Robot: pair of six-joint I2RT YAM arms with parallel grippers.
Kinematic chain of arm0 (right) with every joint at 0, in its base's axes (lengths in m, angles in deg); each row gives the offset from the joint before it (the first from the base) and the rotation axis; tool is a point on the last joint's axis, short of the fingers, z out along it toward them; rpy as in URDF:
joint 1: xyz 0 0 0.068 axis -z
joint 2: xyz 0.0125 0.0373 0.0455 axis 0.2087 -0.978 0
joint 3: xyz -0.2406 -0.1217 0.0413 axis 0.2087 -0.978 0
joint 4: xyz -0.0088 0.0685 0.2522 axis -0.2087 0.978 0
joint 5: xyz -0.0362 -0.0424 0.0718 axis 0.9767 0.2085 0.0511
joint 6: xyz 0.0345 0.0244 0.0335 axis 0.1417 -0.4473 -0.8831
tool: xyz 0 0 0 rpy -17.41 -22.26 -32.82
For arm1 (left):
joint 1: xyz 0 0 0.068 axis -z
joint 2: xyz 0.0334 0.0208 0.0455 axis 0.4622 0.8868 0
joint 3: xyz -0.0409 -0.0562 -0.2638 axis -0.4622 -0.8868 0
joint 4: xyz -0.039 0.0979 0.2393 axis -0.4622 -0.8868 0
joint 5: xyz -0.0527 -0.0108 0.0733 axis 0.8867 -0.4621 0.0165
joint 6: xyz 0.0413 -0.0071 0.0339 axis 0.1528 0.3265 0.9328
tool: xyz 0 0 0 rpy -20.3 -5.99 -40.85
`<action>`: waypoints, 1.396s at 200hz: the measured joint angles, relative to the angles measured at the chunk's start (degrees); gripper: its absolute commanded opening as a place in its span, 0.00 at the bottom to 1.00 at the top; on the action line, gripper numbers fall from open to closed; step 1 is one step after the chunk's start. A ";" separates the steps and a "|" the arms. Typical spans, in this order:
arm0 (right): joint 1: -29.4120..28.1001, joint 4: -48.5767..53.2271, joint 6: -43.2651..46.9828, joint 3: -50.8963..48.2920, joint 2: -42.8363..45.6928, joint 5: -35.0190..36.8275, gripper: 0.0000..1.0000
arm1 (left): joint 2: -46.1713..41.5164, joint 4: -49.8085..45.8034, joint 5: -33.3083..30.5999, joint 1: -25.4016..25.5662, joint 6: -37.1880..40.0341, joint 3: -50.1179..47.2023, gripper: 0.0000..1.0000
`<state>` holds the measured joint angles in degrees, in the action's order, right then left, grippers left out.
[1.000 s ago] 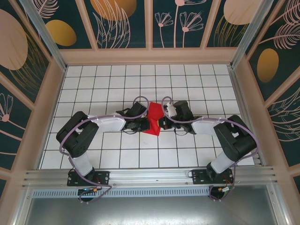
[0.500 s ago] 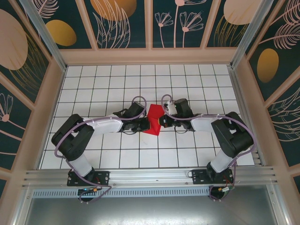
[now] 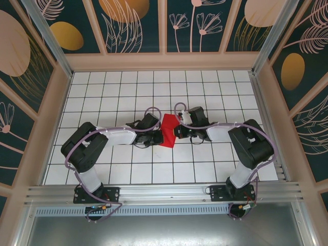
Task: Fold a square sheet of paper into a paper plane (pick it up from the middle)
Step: Fold the triangle a second time at the center of the table.
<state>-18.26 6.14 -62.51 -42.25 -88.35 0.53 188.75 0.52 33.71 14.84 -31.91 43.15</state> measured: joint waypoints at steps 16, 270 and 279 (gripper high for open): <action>0.00 0.57 0.35 0.31 -0.31 0.59 0.00 | 0.00 0.04 0.00 0.00 0.00 -0.07 0.10; -0.02 3.21 2.60 3.19 -3.87 2.23 0.00 | -0.42 0.11 -0.31 0.04 -0.24 -0.07 0.19; -0.02 3.23 2.62 3.19 -3.87 2.23 0.00 | -1.14 -0.28 -1.25 0.07 -0.48 -0.11 0.19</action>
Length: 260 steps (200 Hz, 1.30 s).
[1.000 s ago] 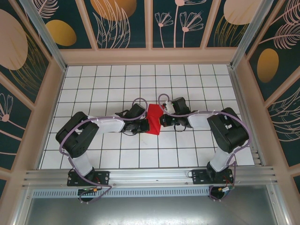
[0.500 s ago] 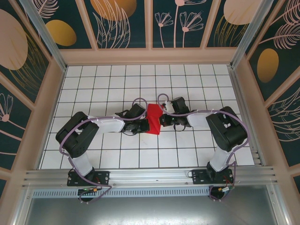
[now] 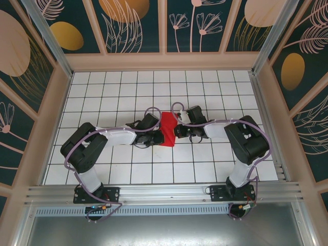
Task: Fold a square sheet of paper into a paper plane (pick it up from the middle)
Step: Fold the triangle a second time at the center of the table.
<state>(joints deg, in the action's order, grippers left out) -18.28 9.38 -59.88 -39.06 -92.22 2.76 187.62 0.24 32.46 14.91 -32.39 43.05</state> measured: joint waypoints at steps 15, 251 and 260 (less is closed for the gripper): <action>0.02 -0.02 0.07 0.00 -0.07 0.00 0.00 | -2.08 -0.68 -1.64 -0.04 -0.52 -0.07 0.18; 0.02 -0.17 1.07 0.00 -0.24 -0.04 0.00 | 7.80 20.90 10.75 -5.68 -13.90 2.91 0.18; 0.02 -0.17 1.07 0.00 -0.24 -0.04 0.00 | 7.96 20.87 10.75 -5.68 -13.75 2.91 0.18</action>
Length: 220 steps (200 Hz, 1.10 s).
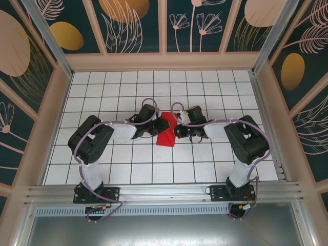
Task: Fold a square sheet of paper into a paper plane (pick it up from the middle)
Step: Fold the triangle a second time at the center of the table.
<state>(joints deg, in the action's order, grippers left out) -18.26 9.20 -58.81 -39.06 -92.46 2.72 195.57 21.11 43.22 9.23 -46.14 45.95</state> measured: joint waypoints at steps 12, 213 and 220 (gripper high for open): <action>-0.02 -0.04 0.00 0.00 -0.07 -0.02 0.00 | 0.15 -0.02 -0.04 0.00 0.20 0.00 0.17; 1.86 3.89 -7.87 0.22 11.13 0.00 0.24 | 2.10 -1.51 -2.62 0.11 1.79 -0.50 0.14; 1.73 3.10 -9.31 -0.33 11.76 -1.25 0.18 | 2.10 -1.51 -2.62 0.11 1.79 -0.50 0.14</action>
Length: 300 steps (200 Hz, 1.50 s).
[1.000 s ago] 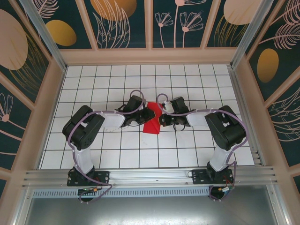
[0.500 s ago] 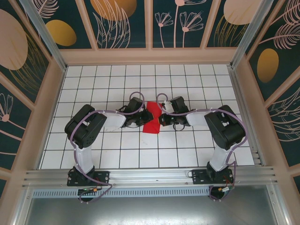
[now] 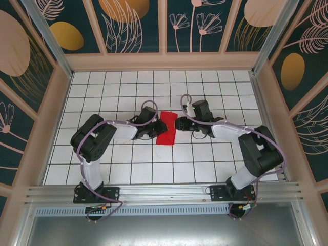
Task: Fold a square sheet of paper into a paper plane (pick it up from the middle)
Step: Fold the triangle a second time at the center of the table.
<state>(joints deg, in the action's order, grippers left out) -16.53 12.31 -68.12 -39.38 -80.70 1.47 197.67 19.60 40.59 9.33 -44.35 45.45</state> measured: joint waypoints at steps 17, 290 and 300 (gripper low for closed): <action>-0.85 -1.29 -2.47 -1.05 0.33 -2.67 0.07 | 0.00 0.33 0.00 0.00 0.00 -0.17 0.14; -6.40 5.88 -8.33 2.27 -10.84 -2.56 0.03 | 0.02 0.68 0.66 0.22 1.51 -0.28 0.15; -6.40 5.95 -8.26 2.14 -10.84 -2.14 0.03 | 0.02 0.68 0.68 0.22 1.51 -0.26 0.14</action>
<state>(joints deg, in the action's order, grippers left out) -22.93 18.25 -76.39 -37.24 -91.54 -0.67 197.69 20.28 41.27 9.55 -42.84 45.19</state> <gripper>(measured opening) 0.058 0.146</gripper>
